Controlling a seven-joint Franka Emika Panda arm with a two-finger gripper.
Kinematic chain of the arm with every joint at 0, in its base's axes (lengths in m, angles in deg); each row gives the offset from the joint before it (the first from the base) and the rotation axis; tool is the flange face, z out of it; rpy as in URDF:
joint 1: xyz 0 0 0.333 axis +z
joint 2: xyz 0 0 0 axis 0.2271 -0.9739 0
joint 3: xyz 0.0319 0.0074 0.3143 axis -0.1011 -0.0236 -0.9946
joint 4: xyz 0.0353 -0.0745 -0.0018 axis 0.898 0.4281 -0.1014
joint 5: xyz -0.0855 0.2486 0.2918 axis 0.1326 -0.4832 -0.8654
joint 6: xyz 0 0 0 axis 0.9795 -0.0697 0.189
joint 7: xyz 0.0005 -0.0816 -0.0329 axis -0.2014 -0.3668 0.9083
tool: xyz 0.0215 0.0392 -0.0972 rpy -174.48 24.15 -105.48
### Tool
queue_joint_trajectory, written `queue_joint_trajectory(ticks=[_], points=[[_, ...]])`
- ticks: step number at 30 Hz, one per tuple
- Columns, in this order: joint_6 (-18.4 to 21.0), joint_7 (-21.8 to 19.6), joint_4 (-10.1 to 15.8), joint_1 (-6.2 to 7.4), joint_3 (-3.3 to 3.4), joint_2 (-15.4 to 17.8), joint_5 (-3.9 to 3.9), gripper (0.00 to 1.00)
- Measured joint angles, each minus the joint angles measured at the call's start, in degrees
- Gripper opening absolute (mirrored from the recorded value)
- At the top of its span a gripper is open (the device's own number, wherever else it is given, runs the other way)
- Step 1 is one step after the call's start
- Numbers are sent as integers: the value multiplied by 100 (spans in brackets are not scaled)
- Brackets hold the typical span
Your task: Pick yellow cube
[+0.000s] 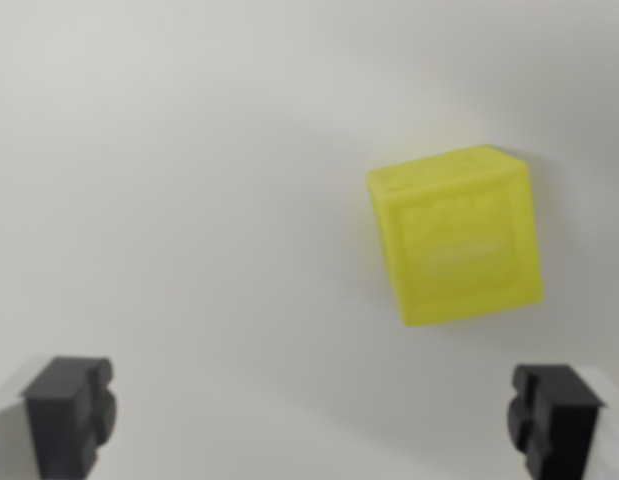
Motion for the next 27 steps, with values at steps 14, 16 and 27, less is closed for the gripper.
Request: queue_joint_trajectory(ticks=[14, 16, 27], points=[[-185, 558, -227, -127, -1, -378, -48, 100], [-208, 639, -263, -144, -1, -434, -56, 100], [-327, 1078, -478, -240, -2, -743, -100, 100]])
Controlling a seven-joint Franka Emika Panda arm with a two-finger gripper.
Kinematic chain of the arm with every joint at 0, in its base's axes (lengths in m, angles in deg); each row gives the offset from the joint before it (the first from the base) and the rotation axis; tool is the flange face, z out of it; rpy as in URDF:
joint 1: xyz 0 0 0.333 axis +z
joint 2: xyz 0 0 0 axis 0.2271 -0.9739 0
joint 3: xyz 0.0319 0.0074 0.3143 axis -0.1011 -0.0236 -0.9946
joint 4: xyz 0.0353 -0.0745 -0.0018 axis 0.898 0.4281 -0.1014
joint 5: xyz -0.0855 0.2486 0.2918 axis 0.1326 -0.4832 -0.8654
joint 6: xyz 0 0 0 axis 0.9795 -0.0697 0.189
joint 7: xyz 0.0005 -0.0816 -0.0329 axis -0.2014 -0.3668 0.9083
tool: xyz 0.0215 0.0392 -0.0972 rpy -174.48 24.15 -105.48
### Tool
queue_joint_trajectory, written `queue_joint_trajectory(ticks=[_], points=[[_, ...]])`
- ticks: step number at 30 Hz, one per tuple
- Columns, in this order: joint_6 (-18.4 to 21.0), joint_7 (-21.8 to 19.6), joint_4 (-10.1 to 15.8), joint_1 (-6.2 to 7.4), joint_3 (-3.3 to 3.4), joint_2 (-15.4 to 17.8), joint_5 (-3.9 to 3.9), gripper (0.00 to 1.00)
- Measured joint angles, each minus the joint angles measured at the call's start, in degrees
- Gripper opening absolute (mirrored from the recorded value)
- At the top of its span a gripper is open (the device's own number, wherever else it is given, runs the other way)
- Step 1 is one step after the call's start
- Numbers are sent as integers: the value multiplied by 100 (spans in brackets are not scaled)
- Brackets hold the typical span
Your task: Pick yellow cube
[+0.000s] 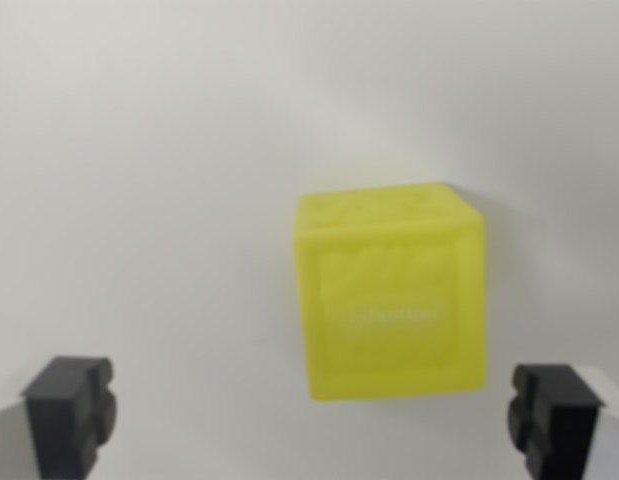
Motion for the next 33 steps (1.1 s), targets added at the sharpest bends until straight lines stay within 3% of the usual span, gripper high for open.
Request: queue_joint_trajectory(ticks=[17, 33], points=[[-132, 660, -377, -138, 1, -479, -70, 100], [-337, 708, -477, -141, 3, -781, -91, 100]])
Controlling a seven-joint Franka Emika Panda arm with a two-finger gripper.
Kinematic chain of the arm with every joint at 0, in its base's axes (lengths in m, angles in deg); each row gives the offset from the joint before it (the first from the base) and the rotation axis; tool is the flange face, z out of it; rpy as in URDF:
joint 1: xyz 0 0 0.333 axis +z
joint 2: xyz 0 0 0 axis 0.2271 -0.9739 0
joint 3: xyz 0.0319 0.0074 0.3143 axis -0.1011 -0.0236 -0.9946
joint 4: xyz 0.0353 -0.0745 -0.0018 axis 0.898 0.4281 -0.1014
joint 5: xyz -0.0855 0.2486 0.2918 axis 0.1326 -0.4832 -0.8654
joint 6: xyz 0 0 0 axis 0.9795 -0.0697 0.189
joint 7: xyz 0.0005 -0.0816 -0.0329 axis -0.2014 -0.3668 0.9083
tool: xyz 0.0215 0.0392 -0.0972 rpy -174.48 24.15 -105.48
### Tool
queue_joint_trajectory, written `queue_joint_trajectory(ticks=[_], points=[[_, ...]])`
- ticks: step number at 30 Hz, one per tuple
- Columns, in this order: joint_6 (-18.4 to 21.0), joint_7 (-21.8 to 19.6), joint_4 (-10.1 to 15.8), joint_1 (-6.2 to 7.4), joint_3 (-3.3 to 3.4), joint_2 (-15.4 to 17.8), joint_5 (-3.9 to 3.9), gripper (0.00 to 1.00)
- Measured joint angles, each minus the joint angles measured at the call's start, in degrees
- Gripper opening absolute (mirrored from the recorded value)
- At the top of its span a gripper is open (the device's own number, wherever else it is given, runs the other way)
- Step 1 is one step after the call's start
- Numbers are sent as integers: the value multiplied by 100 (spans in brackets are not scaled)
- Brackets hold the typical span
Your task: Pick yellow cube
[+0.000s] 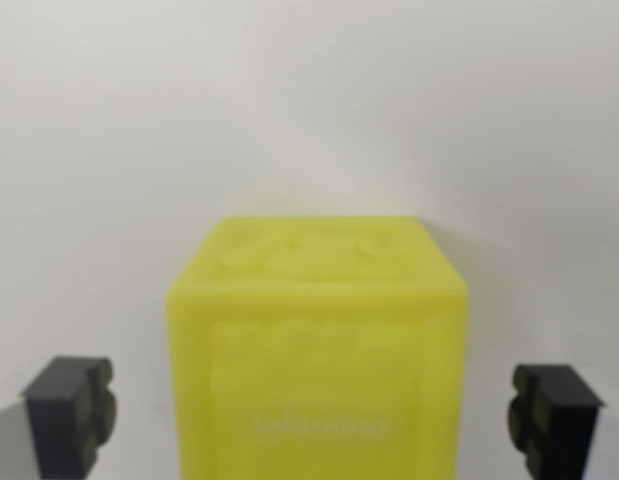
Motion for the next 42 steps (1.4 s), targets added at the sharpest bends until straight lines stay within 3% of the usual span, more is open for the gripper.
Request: queue_joint_trajectory(ticks=[15, 26, 27, 42], points=[[-182, 24, -115, 0, 0, -294, -19, 100], [-191, 31, -122, 1, 0, -310, -23, 100], [-192, 31, -122, 1, 0, -310, -23, 0], [-50, 30, -34, 1, 0, -78, -22, 0]])
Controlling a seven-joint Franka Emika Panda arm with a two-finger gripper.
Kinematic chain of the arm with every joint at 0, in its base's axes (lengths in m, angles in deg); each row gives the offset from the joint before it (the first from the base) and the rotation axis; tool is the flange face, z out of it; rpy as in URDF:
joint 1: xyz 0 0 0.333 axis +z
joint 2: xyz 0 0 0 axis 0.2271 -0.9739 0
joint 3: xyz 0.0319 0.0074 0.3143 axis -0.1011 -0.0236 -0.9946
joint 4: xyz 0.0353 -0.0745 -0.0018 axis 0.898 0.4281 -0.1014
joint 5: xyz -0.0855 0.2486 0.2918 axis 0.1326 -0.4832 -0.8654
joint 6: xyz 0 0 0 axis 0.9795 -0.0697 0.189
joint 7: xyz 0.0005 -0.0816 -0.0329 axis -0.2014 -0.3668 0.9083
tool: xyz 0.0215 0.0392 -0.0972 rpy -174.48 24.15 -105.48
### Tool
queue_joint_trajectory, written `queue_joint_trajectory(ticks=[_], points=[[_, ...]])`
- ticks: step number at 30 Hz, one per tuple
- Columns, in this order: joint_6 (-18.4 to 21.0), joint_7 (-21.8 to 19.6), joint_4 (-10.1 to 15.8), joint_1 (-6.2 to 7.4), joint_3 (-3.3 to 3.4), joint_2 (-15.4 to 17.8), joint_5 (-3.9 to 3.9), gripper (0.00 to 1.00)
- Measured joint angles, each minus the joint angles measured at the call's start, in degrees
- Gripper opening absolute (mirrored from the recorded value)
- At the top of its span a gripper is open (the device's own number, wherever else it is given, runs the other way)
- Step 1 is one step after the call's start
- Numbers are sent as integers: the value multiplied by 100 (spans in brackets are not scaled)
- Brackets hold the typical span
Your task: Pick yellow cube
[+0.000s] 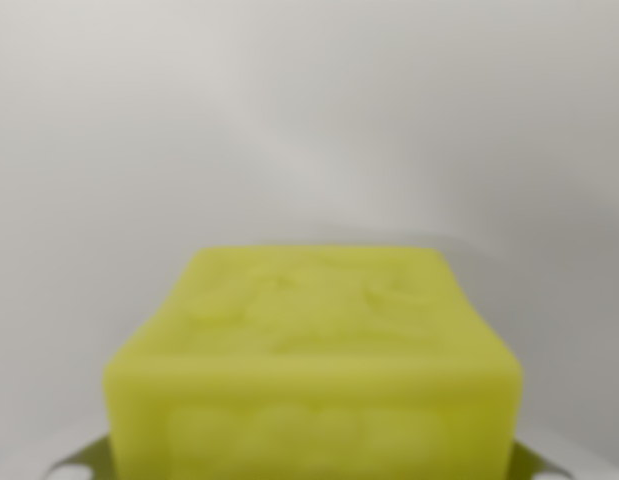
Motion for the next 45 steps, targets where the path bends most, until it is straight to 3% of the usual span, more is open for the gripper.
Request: queue_joint_trajectory(ticks=[45], points=[[654, -16, 185, -1, 0, 836, 28, 0]])
